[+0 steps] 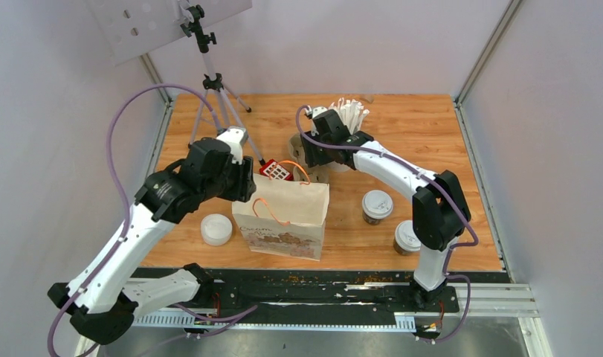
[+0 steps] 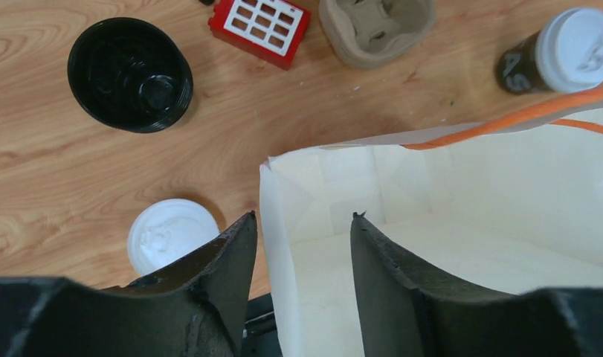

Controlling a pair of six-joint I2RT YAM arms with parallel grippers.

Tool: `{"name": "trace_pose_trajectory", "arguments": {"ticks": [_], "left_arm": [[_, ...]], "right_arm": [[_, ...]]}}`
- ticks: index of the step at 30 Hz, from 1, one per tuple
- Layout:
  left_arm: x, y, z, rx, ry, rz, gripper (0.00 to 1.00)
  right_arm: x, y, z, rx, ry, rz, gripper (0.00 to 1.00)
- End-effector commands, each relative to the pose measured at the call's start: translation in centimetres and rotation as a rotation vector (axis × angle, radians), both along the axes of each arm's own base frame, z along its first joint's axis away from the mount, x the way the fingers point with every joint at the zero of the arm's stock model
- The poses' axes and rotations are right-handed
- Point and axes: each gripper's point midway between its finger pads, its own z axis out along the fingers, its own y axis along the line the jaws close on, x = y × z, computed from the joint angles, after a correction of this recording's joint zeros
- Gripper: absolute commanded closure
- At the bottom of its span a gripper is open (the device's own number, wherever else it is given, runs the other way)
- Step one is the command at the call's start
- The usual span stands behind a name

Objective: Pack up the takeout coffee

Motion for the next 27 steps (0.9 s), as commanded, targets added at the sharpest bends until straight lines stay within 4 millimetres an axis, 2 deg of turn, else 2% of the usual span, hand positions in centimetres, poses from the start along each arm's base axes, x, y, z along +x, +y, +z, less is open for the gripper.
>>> {"name": "trace_pose_trajectory", "arguments": {"ticks": [1,4,8,14,19,27], "left_arm": [[0.1,0.0,-0.6,0.056,0.03,-0.038,0.54],[-0.5,0.8,-0.5,0.076,0.031,-0.029,0.78],[-1.4,1.4,-0.4,0.073,0.018,-0.043,0.92],[-1.8,2.2,-0.9,0.083,-0.001,-0.034,0.94],[-1.5,2.3,-1.6,0.101,0.013,-0.022,0.86],[-1.6,2.9,-1.6,0.109,-0.002,-0.001,0.85]], "right_arm": [[1.7,1.8,1.2,0.017,-0.06,0.0,0.51],[1.9,2.2,0.9,-0.004,-0.07,-0.006,0.52],[2.6,2.5,0.2,-0.051,-0.08,-0.023,0.53],[3.4,2.2,-0.4,-0.13,-0.093,-0.045,0.53],[3.3,2.7,-1.3,-0.127,-0.065,-0.04,0.53],[2.9,2.5,-2.7,-0.168,-0.041,-0.046,0.55]]}}
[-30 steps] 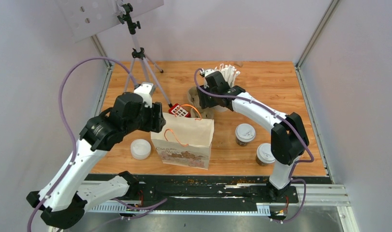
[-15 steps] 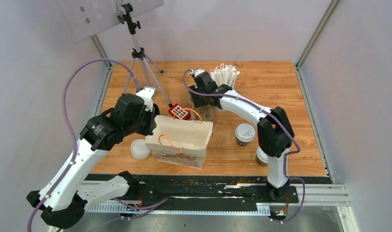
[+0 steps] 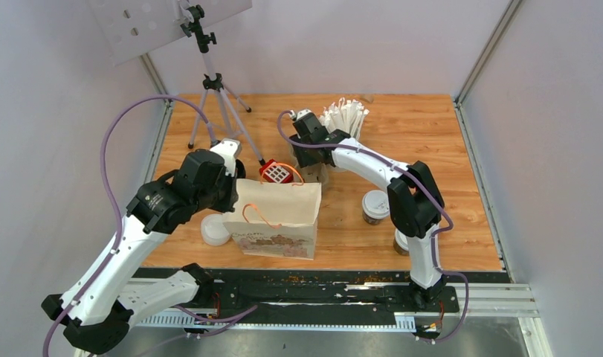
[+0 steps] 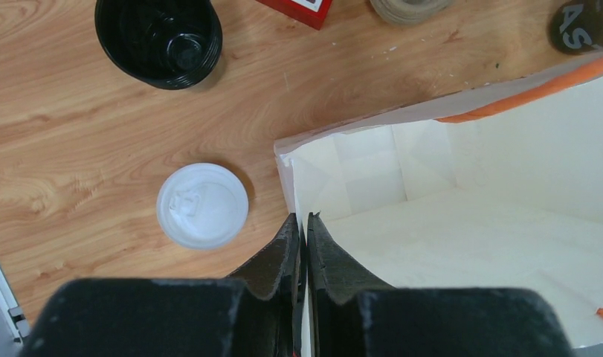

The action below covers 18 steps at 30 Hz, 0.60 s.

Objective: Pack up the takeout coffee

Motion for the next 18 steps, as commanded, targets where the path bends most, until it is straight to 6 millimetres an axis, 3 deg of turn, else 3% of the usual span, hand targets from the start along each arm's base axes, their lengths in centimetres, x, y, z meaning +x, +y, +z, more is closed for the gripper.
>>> {"name": "trace_pose_trajectory", "arguments": {"ticks": [1,9,18], "left_arm": [[0.3,0.5,1.0,-0.004,-0.054,0.012,0.85],[0.4,0.5,1.2,-0.002,-0.062,0.011,0.84],[0.8,0.4,1.8,0.0,-0.076,0.007,0.82]], "right_arm": [[0.5,0.5,0.4,-0.008,-0.018,-0.009,0.56],[0.8,0.8,-0.2,-0.006,-0.019,-0.009,0.63],[1.1,0.9,0.8,0.007,-0.04,-0.005,0.75]]}}
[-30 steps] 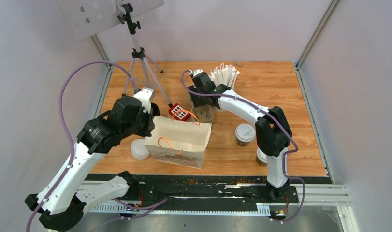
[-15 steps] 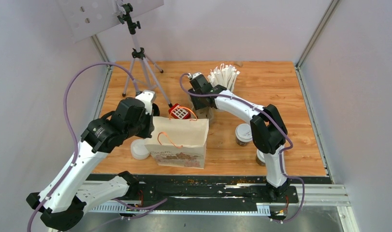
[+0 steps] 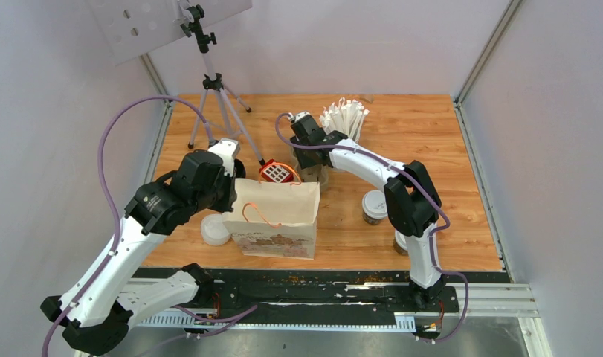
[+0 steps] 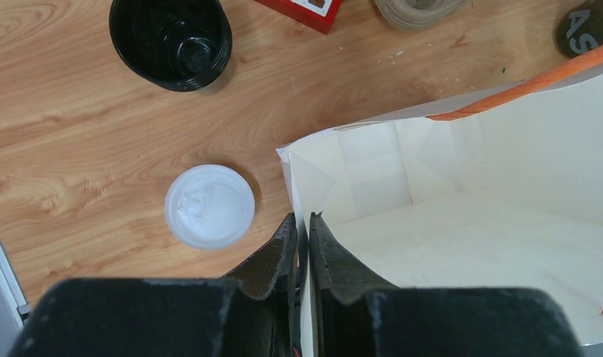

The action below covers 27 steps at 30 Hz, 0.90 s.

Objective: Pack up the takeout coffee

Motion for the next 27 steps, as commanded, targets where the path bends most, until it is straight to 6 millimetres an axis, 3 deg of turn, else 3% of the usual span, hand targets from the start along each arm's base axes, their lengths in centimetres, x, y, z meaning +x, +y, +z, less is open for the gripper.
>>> {"name": "trace_pose_trajectory", "arguments": {"ticks": [1,16,24,27], "left_arm": [[0.7,0.0,1.5,-0.006,-0.055,-0.007,0.82],[1.1,-0.6,1.8,-0.03,-0.068,-0.011,0.78],[1.2,-0.9,1.9,-0.055,-0.071,-0.002,0.77],[1.2,-1.0,2.1,-0.064,-0.076,-0.003,0.75]], "right_arm": [[1.1,1.1,2.3,0.04,-0.06,0.006,0.75],[1.3,2.1,8.2,0.116,-0.15,0.072,0.75],[1.1,2.2,9.0,0.132,-0.164,0.09,0.75],[1.1,2.3,10.4,0.146,-0.191,0.104,0.75]]}}
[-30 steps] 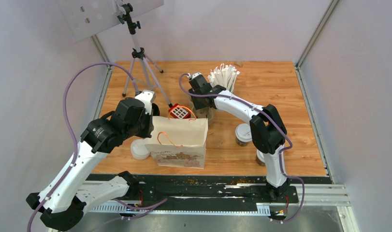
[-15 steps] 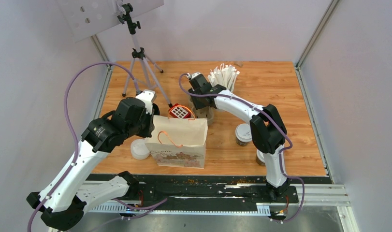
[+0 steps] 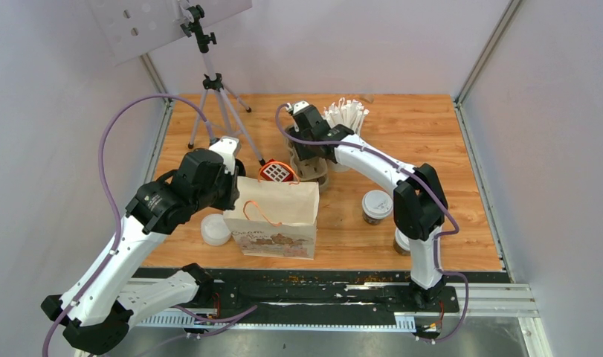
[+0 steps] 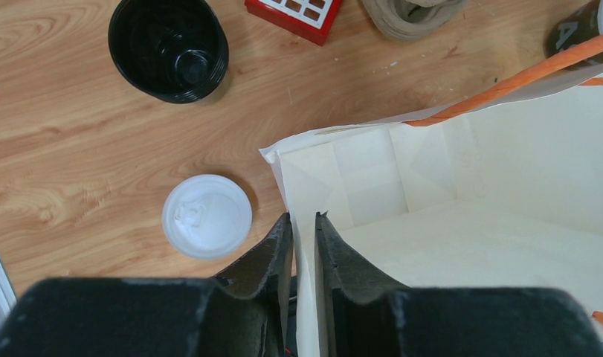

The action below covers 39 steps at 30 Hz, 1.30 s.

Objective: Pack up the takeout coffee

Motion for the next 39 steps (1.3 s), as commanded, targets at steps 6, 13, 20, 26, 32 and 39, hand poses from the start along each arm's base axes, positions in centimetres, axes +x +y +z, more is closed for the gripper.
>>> {"name": "trace_pose_trajectory", "arguments": {"ticks": [6,13,20,26,32,39], "left_arm": [[0.8,-0.9,2.6,-0.088,-0.073,0.012,0.67],[1.0,-0.3,4.3,-0.127,-0.114,0.072,0.46],[0.9,0.1,5.9,-0.156,-0.142,0.094,0.35],[1.5,1.1,6.4,-0.12,-0.186,0.13,0.31],[1.2,1.4,5.7,-0.044,-0.159,0.083,0.31],[-0.7,1.9,6.9,-0.034,-0.116,0.038,0.32]], "right_arm": [[0.6,1.7,11.1,0.189,-0.215,0.085,0.75],[0.4,1.5,16.7,0.283,-0.325,0.09,0.75],[0.9,-1.6,21.5,0.274,-0.44,0.024,0.76],[-0.7,-5.0,25.0,0.244,-0.523,-0.013,0.75],[-4.0,-7.8,28.7,0.279,-0.587,-0.011,0.75],[-11.1,-8.8,31.1,0.462,-0.6,0.135,0.75]]}}
